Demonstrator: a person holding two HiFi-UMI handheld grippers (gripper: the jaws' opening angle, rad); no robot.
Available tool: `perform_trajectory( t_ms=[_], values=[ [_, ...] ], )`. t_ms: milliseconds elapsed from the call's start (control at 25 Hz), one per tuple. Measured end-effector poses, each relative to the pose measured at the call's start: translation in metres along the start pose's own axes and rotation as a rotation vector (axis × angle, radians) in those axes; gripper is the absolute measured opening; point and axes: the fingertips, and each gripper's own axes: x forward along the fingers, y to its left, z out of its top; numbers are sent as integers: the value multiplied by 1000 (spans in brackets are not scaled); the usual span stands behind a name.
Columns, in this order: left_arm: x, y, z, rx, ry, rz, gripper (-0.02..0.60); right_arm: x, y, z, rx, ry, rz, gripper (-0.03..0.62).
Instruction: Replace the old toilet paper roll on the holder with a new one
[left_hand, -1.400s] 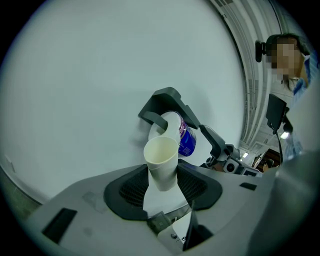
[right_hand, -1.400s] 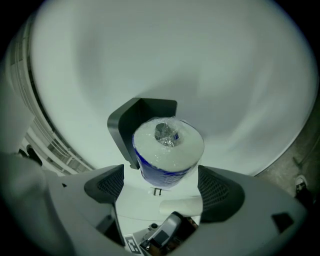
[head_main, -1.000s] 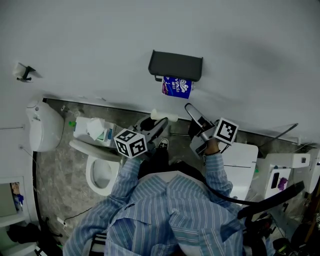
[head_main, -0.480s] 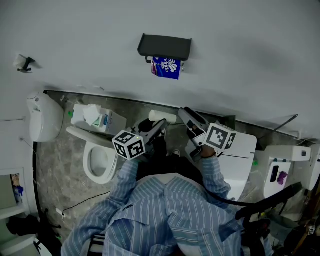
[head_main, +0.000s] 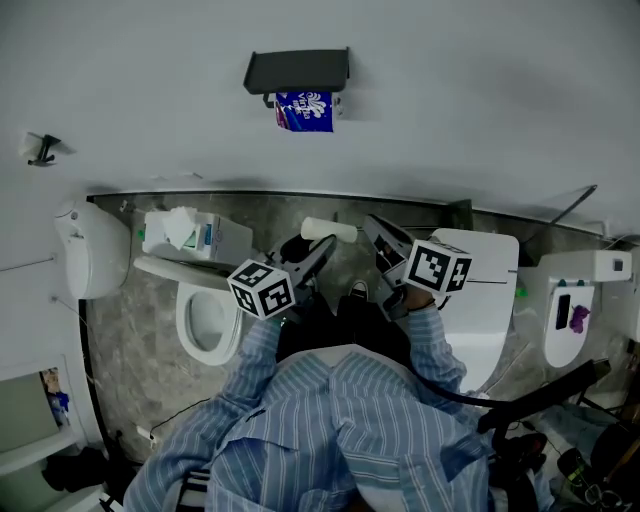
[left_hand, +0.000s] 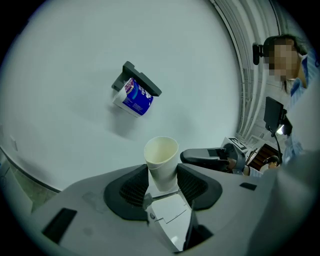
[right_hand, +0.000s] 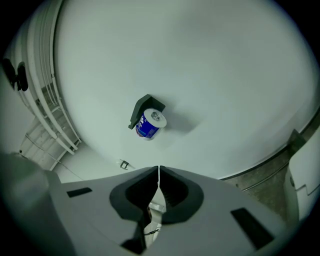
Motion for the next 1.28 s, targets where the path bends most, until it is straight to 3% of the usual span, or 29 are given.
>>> perform_trajectory(
  t_ms=[320, 520, 800, 1120, 1280],
  values=[
    [-29, -4, -8, -5, -21, -27, 181, 1, 12, -24, -65, 15, -67, 15],
    [-78, -1, -10, -8, -69, -18, 181, 16, 42, -60, -81, 45, -51, 15],
    [-178, 7, -32, -5, -108, 9, 181, 34, 108, -149, -100, 84, -5, 15],
    [-284, 18, -68, -12, -66, -14, 181, 40, 153, -254, -19, 65, -36, 15],
    [-311, 11, -82, -19, -56, -56, 181, 25, 167, -282, -14, 34, -79, 15]
  ],
)
